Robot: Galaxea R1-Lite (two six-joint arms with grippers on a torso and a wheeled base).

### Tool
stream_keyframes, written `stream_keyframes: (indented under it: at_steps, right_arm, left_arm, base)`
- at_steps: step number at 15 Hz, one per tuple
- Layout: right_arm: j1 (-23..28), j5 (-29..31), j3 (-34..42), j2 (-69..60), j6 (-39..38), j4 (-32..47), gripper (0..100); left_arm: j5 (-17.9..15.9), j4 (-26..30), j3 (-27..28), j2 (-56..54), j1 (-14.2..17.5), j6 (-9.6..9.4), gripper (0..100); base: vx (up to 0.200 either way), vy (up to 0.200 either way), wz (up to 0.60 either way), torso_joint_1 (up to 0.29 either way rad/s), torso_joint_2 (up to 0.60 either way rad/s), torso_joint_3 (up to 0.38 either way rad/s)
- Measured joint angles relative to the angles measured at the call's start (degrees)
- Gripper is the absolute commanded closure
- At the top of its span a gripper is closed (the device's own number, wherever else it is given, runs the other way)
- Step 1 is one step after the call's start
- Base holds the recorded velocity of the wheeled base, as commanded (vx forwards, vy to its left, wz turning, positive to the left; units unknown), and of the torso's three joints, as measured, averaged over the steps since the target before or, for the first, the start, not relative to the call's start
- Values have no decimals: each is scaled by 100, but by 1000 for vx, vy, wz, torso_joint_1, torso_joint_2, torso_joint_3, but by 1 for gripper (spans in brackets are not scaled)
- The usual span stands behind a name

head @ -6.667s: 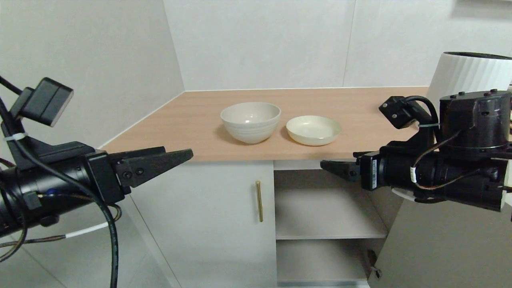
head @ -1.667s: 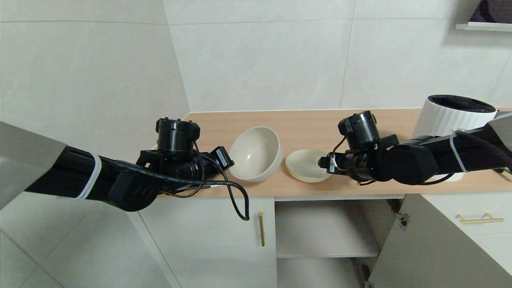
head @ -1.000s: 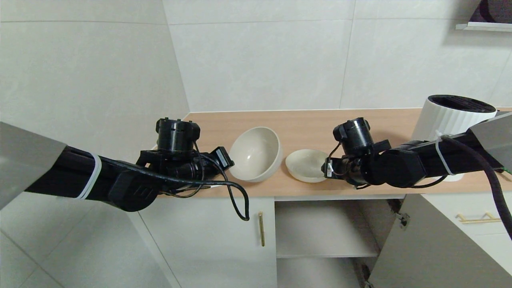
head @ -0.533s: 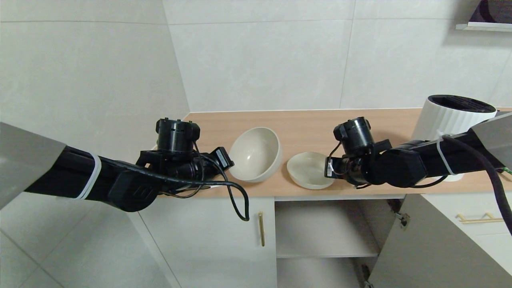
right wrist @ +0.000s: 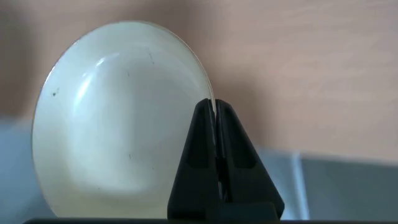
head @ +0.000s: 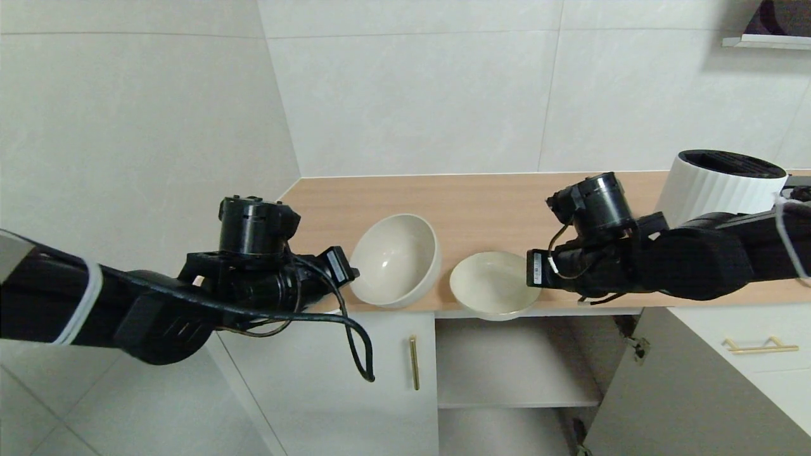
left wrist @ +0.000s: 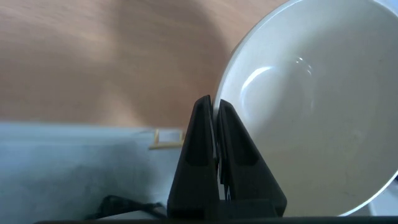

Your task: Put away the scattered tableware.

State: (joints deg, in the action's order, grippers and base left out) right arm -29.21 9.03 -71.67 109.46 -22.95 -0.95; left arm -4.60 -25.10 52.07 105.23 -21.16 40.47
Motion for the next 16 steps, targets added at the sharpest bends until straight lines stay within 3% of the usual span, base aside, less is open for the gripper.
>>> stream_keyframes:
  at_steps: [2,3,4,7,12,16]
  right_arm:
    - [-4,-578,336,-507,60,133,100]
    - [-4,-729,461,-718,137,139,100]
    - [0,-778,580,-900,271,144,100]
    - [18,-795,935,-1261,769,133,100]
    - [22,-791,1037,-1370,801,128,100]
    - [30,-789,1053,-1379,840,130,100]
  left_arm:
    - [-11,22,-406,-464,9,-569,100]
    - [-16,28,-566,-658,11,-774,100]
    - [-16,28,-675,-807,16,-846,100]
    - [-24,37,-857,-1025,16,-873,100]
    - [-24,44,-957,-1118,9,-878,100]
    - [-22,44,-964,-1119,0,-952,100]
  base:
    - [0,0,0,0,0,0]
    - [0,0,0,0,0,0]
    - [0,0,0,0,0,0]
    - [0,0,0,0,0,0]
    - [0,0,0,0,0,0]
    - [-150,0,0,7,5,1]
